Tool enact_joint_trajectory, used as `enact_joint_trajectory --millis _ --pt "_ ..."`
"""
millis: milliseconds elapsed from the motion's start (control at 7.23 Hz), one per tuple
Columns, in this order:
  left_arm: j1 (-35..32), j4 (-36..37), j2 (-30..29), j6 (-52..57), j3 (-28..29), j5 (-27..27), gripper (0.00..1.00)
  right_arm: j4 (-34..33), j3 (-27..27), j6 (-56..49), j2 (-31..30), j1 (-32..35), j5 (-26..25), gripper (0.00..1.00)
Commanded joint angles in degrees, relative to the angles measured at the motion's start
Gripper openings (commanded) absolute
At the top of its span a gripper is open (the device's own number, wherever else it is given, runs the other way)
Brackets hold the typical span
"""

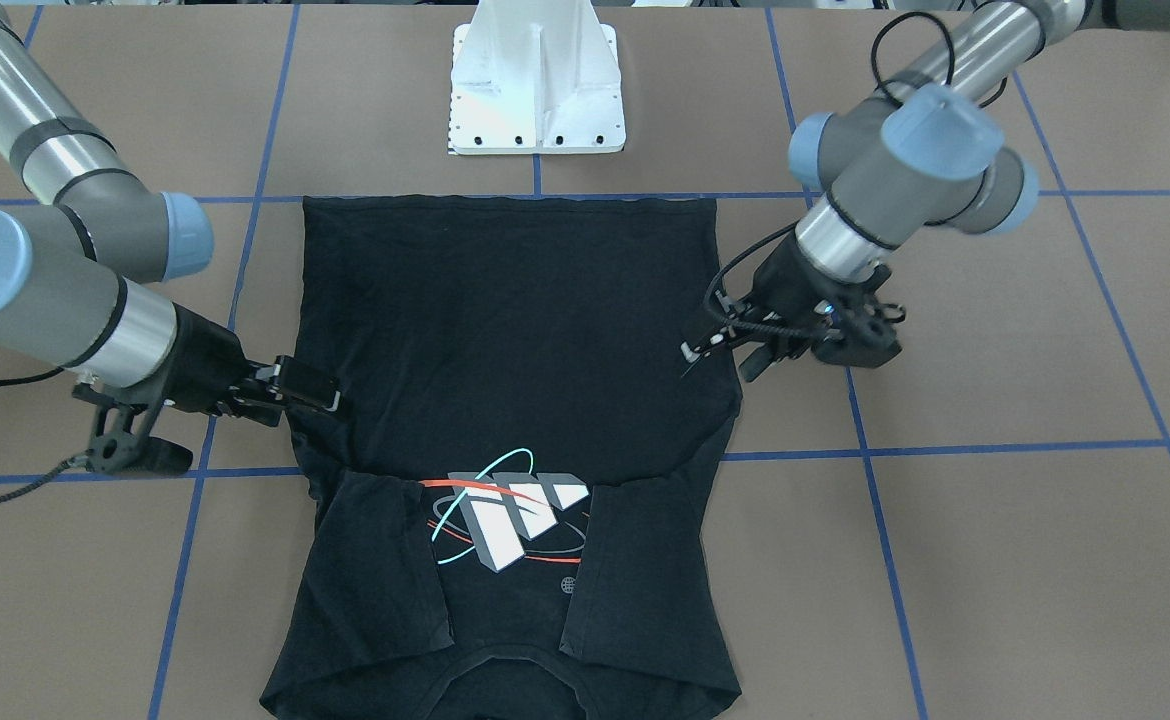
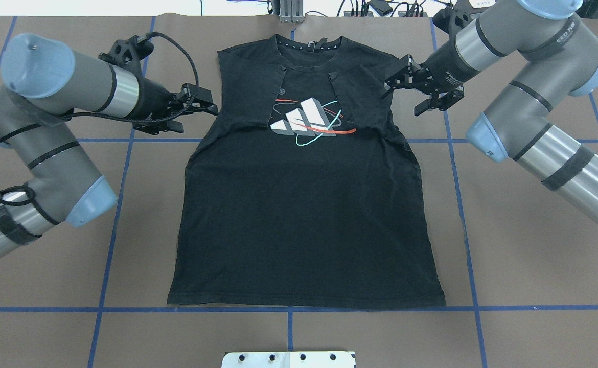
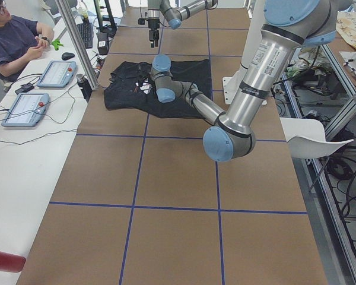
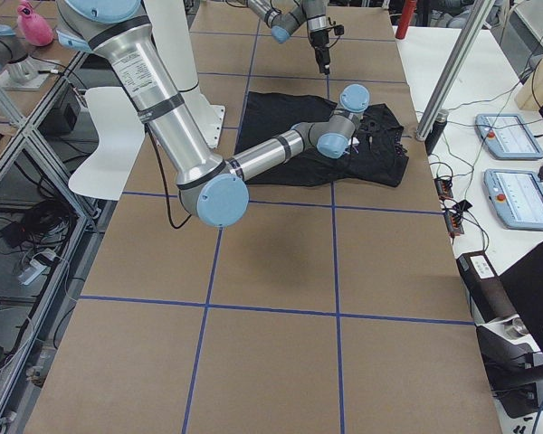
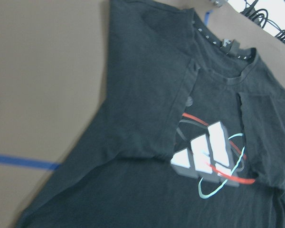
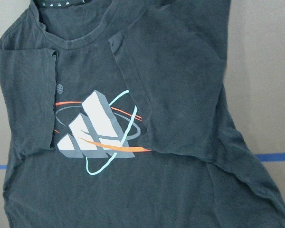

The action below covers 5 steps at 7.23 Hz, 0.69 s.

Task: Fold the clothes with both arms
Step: 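Release the sleeves and move both grippers toward the shirt's hem corners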

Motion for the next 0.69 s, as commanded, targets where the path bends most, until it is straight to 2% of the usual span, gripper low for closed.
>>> enact_joint_trajectory --millis 0,138,415,553 --pt "0.26 1.35 11.66 0.49 -10.80 -0.88 1.00 0.22 11.05 0.90 -10.37 -1.71 -1.81 1.00" --pt "0.43 0.91 14.32 0.50 -12.66 -0.71 1.00 0.13 14.05 0.82 -13.89 -3.72 -1.03 1.00" --pt "0.52 0.91 14.87 0.49 -13.21 -0.36 1.00 -0.22 16.27 0.99 -18.65 -9.87 -1.54 1.00" --pt "0.61 0.82 14.87 0.50 -13.21 -0.36 1.00 -0.05 17.49 3.17 -22.15 -12.24 -3.64 1.00"
